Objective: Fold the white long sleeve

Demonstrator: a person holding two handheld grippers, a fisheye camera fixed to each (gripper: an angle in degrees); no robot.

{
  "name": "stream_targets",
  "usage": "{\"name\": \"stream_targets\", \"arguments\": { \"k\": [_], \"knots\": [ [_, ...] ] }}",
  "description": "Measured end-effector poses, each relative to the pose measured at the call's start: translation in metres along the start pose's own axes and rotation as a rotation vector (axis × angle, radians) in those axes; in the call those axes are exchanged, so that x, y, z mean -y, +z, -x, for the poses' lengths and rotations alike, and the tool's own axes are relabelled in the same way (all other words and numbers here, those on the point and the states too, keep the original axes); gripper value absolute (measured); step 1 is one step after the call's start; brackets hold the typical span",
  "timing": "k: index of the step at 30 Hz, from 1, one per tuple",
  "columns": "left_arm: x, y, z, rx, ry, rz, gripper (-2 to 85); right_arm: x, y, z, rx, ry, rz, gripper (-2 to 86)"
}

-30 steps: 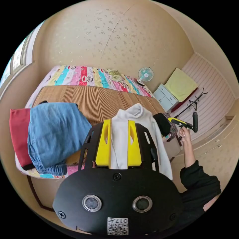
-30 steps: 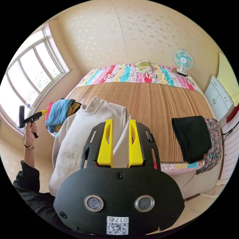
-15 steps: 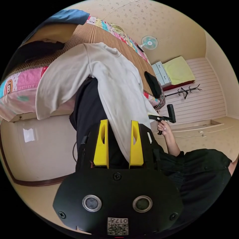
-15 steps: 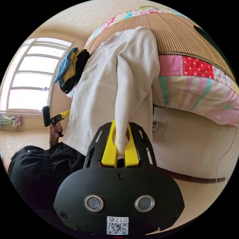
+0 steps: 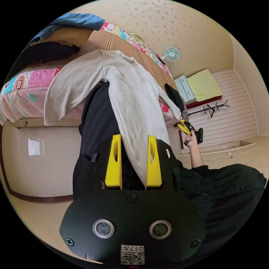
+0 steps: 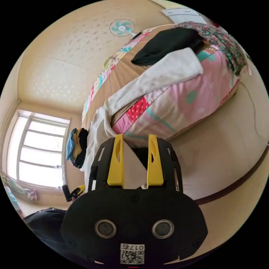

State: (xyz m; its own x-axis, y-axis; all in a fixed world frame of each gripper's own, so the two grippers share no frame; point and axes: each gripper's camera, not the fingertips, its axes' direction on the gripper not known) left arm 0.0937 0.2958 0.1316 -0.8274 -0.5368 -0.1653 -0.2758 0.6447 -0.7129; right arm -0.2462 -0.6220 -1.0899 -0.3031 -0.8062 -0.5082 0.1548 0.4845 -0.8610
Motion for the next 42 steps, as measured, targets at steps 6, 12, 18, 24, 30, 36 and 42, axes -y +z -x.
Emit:
{"name": "stream_targets", "arguments": {
  "k": [6, 12, 18, 24, 30, 36, 42],
  "knots": [
    [0.006, -0.009, -0.010, 0.087, 0.054, 0.075, 5.6, -0.058, 0.142, -0.047, 0.340, 0.013, 0.465, 12.5],
    [0.022, -0.072, -0.012, -0.040, 0.232, 0.158, 3.7, -0.048, 0.095, -0.057, 0.544, -0.059, 0.444, 4.0],
    [0.038, -0.190, 0.002, -0.183, 0.354, 0.231, 3.7, -0.045, 0.012, 0.016, 0.583, -0.451, 0.575, 3.5],
    [0.015, -0.214, 0.058, -0.122, 0.184, 0.335, 7.5, -0.074, 0.002, 0.036, 0.411, -0.597, 0.710, 5.5],
    [-0.006, -0.281, 0.096, -0.096, 0.036, 0.054, 10.0, -0.008, -0.031, -0.066, 0.508, -0.133, 0.220, 8.2],
    [-0.006, -0.356, 0.110, -0.160, 0.017, -0.210, 10.1, 0.051, -0.055, -0.173, 0.489, 0.340, -0.255, 12.1],
    [-0.004, -0.390, 0.148, -0.157, -0.084, -0.240, 10.0, 0.056, -0.037, -0.226, 0.478, 0.625, -0.472, 11.5]
  ]
}}
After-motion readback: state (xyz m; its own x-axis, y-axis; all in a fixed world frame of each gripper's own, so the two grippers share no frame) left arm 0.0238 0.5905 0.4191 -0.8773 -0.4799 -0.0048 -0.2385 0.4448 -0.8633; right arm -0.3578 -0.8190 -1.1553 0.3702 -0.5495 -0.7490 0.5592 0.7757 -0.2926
